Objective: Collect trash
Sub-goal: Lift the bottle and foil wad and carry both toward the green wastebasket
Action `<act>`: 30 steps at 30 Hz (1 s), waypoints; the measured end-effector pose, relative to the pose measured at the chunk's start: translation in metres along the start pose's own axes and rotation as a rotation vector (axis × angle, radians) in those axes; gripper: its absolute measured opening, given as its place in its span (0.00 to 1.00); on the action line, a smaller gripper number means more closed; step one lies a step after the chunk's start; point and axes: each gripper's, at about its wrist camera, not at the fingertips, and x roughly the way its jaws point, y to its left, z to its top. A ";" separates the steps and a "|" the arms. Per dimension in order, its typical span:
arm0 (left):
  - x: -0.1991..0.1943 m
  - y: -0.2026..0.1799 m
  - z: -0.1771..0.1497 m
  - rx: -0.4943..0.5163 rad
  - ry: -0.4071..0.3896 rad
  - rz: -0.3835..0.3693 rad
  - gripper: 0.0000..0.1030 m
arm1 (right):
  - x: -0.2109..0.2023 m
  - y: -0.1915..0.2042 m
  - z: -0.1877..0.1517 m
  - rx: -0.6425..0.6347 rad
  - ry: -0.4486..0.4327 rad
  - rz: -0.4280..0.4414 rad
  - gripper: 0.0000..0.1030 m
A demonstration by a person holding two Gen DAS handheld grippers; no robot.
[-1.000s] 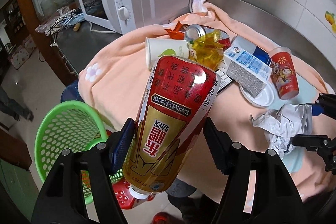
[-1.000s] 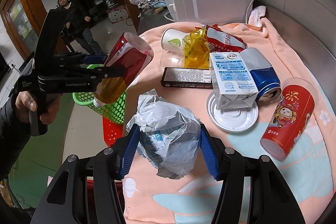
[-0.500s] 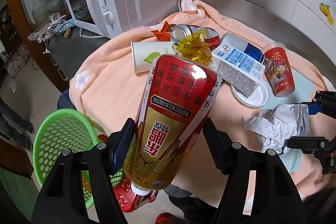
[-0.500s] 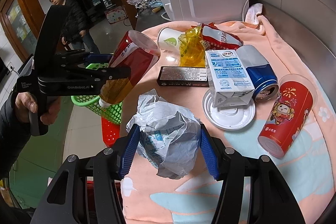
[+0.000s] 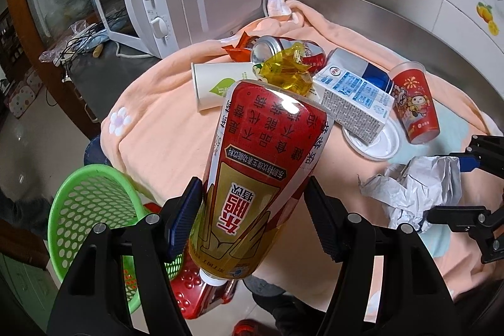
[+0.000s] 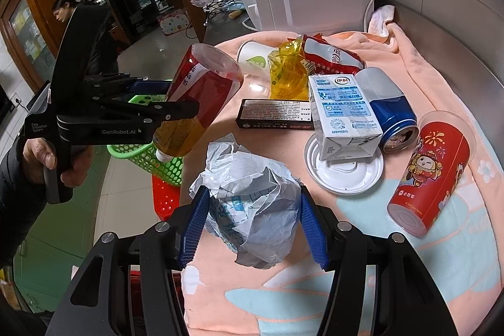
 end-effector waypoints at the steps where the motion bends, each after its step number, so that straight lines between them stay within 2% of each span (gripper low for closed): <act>1: 0.000 -0.001 0.000 0.000 -0.001 0.000 0.63 | 0.000 0.000 0.000 -0.001 0.000 0.001 0.53; 30: -0.010 0.033 -0.008 -0.066 -0.017 0.040 0.62 | 0.015 0.020 0.015 -0.060 0.002 0.034 0.53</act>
